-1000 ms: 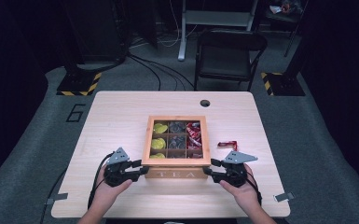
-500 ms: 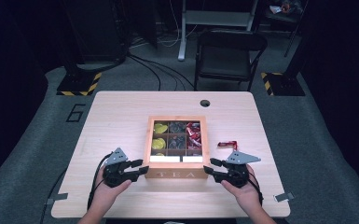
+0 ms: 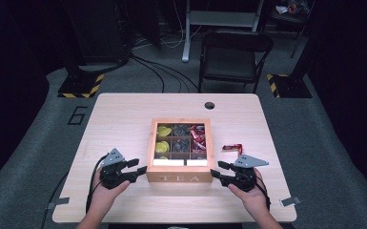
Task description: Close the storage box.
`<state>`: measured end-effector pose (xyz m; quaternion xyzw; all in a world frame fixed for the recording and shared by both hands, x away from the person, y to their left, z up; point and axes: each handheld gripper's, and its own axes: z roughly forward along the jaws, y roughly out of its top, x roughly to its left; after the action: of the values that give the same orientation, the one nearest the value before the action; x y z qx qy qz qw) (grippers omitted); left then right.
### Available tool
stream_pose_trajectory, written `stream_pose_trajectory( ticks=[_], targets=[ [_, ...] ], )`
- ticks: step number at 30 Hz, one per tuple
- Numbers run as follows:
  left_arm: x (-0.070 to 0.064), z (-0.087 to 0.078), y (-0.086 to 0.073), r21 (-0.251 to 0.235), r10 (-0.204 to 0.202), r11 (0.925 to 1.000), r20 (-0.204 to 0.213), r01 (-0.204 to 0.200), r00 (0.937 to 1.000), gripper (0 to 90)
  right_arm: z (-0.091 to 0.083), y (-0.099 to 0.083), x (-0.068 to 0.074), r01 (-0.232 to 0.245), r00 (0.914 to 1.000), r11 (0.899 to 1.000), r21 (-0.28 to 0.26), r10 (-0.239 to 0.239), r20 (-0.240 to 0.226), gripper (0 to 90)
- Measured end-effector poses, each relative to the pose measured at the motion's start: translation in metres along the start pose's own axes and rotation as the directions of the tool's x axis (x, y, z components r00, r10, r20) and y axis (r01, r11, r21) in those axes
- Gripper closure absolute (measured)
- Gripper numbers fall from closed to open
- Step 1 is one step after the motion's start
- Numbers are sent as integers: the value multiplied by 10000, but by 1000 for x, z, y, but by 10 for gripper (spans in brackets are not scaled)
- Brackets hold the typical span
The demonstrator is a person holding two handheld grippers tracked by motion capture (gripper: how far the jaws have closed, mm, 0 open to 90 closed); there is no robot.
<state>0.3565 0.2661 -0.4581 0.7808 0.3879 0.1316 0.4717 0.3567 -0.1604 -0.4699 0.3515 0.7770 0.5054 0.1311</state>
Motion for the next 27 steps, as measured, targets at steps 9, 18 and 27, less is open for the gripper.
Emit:
stream_pose_trajectory(
  ticks=[9, 18, 27],
  targets=[
    [8, -3, -1, -235, -236, 9995, -290, 229, 9993, 477, -5, 1, -7, -146, 9998, 9997, -211, 150, 148, 486],
    [20, -5, -4, -123, -492, 9987, -578, 485, 9971, 465, -14, -2, -23, -407, 9958, 9989, -246, 426, 808, 478],
    [33, -5, -10, -7, -719, 9974, -981, 722, 9926, 447, -11, -12, -39, -517, 9848, 9986, 117, 491, 1668, 465]
  ],
)
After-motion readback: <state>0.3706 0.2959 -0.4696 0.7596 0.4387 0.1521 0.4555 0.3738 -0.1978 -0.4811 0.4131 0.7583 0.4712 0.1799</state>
